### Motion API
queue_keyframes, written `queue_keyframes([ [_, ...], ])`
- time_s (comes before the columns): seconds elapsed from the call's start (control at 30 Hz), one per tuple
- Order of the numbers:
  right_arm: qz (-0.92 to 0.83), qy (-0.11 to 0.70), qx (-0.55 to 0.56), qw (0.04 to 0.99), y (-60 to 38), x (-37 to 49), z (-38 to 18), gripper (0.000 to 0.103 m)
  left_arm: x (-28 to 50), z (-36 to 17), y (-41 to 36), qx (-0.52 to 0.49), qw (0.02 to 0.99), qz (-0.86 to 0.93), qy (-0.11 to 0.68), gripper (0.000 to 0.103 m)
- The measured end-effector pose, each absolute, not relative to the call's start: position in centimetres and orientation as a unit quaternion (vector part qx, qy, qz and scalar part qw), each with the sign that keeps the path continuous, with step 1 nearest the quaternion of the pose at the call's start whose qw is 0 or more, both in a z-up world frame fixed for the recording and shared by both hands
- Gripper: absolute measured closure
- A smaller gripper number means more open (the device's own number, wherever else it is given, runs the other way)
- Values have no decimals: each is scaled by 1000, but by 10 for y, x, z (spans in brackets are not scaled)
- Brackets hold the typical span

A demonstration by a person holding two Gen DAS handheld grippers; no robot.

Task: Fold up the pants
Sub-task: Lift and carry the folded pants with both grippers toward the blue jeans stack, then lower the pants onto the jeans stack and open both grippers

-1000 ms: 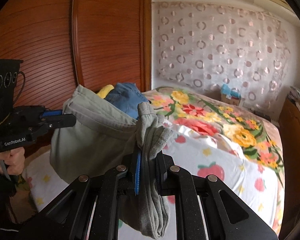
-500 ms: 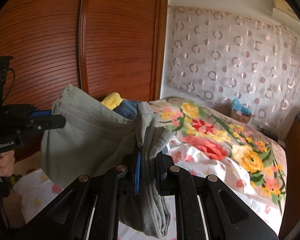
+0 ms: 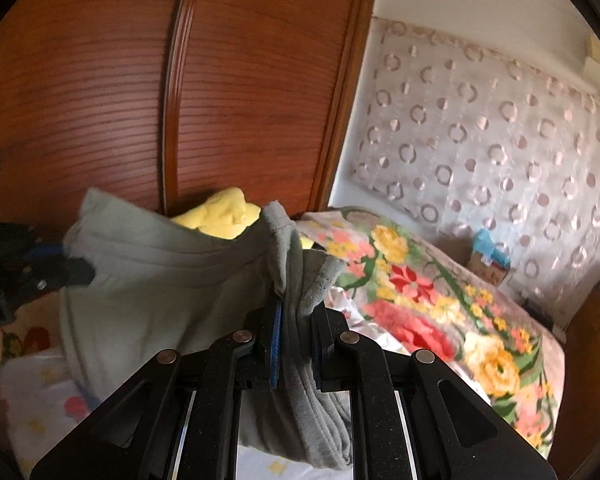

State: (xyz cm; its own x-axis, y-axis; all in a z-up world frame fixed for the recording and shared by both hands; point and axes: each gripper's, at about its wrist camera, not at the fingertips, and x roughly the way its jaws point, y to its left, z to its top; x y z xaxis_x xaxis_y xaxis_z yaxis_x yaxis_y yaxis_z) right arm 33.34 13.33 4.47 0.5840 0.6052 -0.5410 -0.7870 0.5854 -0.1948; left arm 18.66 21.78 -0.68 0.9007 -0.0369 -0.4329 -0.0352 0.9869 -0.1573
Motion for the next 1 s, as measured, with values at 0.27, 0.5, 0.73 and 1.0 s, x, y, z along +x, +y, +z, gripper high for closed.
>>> queue_keyframes([
  [0.27, 437, 208, -245, 840, 182, 349, 35, 94, 172, -19, 221, -121, 970, 33, 207, 92],
  [0.5, 458, 215, -255, 824, 210, 352, 28, 94, 166, -34, 221, -142, 964, 69, 213, 90],
  [0.73, 456, 232, -241, 825, 211, 353, 24, 80, 162, -37, 225, -152, 961, 78, 218, 80],
  [1.0, 464, 237, -186, 833, 177, 351, 33, 58, 154, -19, 220, -118, 969, 67, 206, 67],
])
